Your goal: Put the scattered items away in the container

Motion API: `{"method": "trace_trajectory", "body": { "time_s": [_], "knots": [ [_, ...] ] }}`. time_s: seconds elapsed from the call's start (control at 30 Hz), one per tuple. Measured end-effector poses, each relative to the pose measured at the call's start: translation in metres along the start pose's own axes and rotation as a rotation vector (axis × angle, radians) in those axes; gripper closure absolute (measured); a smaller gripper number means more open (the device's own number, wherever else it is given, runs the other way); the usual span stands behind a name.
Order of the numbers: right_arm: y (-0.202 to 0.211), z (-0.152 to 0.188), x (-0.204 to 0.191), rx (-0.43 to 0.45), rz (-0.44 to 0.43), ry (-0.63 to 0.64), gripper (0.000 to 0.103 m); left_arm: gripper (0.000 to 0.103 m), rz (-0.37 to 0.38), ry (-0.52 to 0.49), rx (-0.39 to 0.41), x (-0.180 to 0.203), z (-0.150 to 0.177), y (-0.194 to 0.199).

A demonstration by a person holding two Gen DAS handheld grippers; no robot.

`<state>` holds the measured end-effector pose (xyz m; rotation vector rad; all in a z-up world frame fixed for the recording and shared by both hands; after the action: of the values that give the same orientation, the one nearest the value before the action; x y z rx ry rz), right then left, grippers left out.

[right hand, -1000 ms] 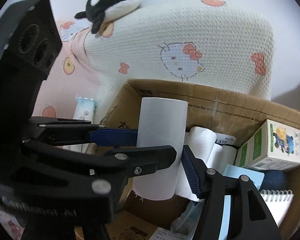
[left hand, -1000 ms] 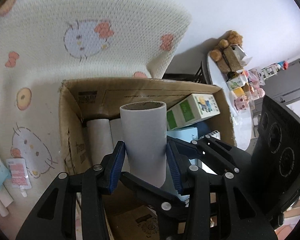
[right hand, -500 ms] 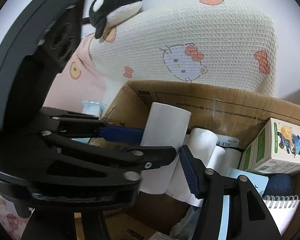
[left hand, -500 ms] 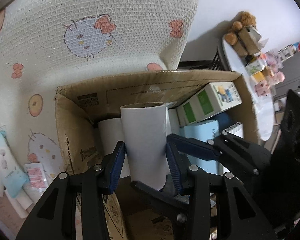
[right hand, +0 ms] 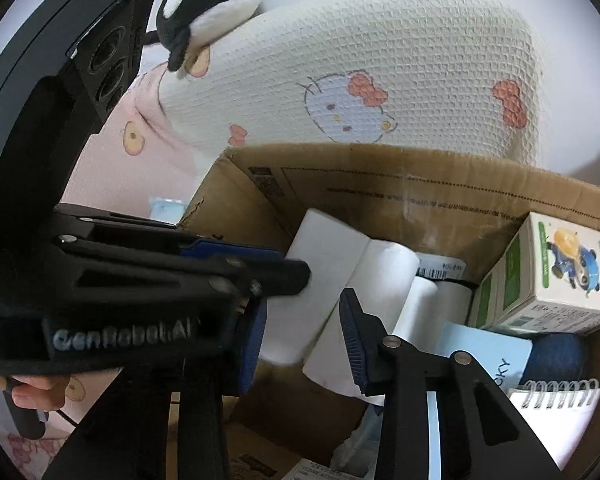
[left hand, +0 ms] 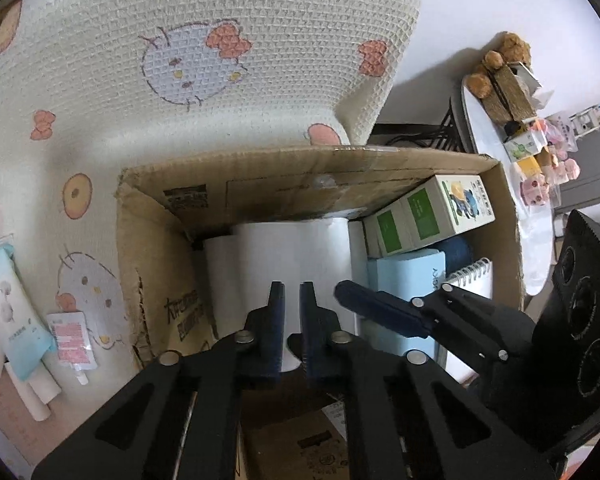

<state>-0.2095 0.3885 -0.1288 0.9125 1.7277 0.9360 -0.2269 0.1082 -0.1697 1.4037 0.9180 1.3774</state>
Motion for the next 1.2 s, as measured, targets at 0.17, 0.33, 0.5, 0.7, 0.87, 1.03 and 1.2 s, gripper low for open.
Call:
{"method": "trace_trajectory", "body": {
  "time_s": [0.17, 0.33, 0.5, 0.7, 0.87, 1.03, 1.2],
  "knots": [
    [-0.005, 0.001, 0.001, -0.019, 0.002, -0.003, 0.069, 0.095, 0.008, 0.007, -0.011, -0.003, 0.0, -0.006],
    [0.005, 0.0, 0.003, -0.006, 0.06, -0.017, 0.069, 0.095, -0.085, -0.038, 0.058, -0.001, 0.004, 0.005],
    [0.02, 0.002, -0.006, 0.016, 0.1, 0.0, 0.065, 0.061, -0.131, -0.092, 0.146, 0.005, 0.015, 0.024],
    [0.034, 0.014, -0.025, 0.018, 0.158, 0.047, 0.049, 0.048, -0.121, -0.116, 0.224, 0.003, 0.037, 0.045],
    [0.047, 0.027, -0.038, 0.033, 0.14, 0.036, 0.043, 0.046, -0.132, -0.144, 0.294, 0.003, 0.058, 0.061],
    [0.069, 0.04, -0.054, 0.135, 0.186, 0.016, 0.025, 0.039, -0.03, -0.125, 0.38, -0.002, 0.078, 0.077],
    [0.074, 0.046, -0.067, 0.188, 0.17, -0.028, 0.008, 0.035, -0.075, -0.081, 0.456, -0.018, 0.089, 0.087]
  ]
}}
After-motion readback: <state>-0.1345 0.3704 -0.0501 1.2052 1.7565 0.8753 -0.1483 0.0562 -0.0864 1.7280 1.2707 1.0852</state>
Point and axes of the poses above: each gripper's, at about its wrist camera, not at the fingertips, and y roughly against the way its jaws point, x to its right, z to its underside, the point moved 6 cm from there along -y, roughly the way its jaws point, and after that the axes turned 13 degrees about -x, right-handed, at the moved point
